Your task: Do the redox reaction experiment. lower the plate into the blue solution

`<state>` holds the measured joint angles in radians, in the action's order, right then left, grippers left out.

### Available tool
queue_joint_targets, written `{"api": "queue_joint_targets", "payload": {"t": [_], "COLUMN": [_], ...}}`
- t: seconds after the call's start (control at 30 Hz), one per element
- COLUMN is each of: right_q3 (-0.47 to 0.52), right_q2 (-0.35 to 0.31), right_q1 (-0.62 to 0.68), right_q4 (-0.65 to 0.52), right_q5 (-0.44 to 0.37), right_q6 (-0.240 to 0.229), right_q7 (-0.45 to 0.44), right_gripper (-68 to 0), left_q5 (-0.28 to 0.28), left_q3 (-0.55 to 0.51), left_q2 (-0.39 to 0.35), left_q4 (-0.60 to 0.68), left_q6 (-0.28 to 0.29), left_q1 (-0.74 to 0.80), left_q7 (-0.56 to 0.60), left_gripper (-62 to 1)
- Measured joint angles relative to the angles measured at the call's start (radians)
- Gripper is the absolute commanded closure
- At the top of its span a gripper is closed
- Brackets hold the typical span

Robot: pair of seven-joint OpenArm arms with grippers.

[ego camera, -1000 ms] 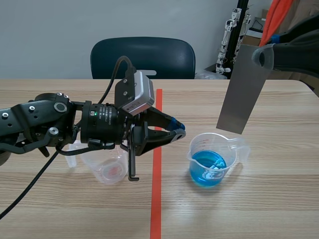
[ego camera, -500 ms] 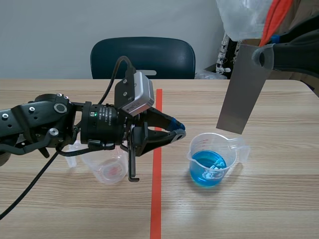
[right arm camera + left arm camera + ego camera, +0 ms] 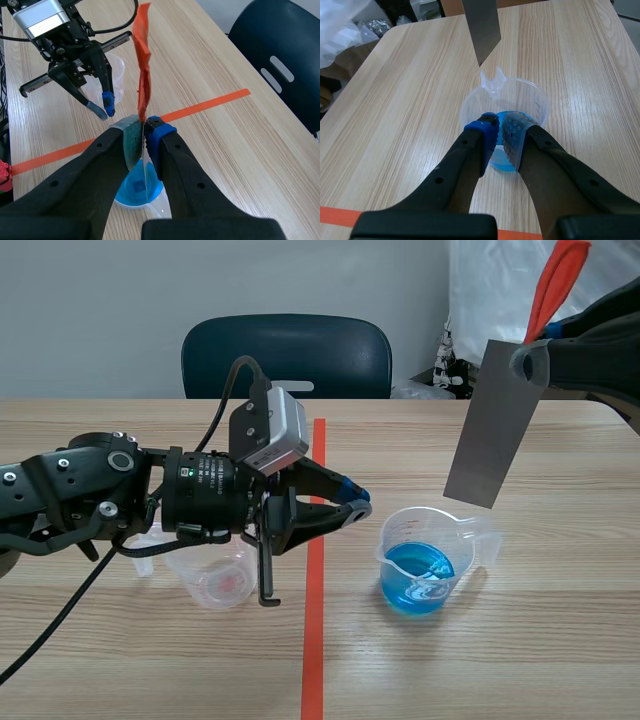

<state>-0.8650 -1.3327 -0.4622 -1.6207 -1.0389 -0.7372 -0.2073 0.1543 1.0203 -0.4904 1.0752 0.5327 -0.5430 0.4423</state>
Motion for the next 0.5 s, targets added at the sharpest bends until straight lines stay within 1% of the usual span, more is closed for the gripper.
{"api": "queue_joint_targets", "payload": {"t": [0.1, 0.2, 0.4, 0.5], "right_q3": [0.000, 0.000, 0.000, 0.000], "right_q2": [0.013, 0.031, 0.060, 0.070], "right_q1": [0.000, 0.000, 0.000, 0.000], "right_q4": [0.008, 0.018, 0.047, 0.058], "right_q5": [0.011, 0.023, 0.029, 0.032], "right_q6": [0.000, 0.000, 0.000, 0.000], "right_q7": [0.000, 0.000, 0.005, 0.011], "right_gripper": [-0.4, -0.4, -0.4, -0.4], "left_q5": [0.000, 0.002, 0.002, 0.000], "left_q3": [-0.038, -0.128, -0.298, -0.376], "left_q2": [-0.019, -0.060, -0.164, -0.195], "left_q4": [0.000, 0.000, 0.000, 0.000], "left_q6": [0.001, 0.002, 0.005, 0.015], "left_q1": [0.018, 0.068, 0.220, 0.313], "left_q7": [0.061, 0.128, 0.283, 0.327], "left_gripper": [-5.9, -5.9, -5.9, -5.5]}}
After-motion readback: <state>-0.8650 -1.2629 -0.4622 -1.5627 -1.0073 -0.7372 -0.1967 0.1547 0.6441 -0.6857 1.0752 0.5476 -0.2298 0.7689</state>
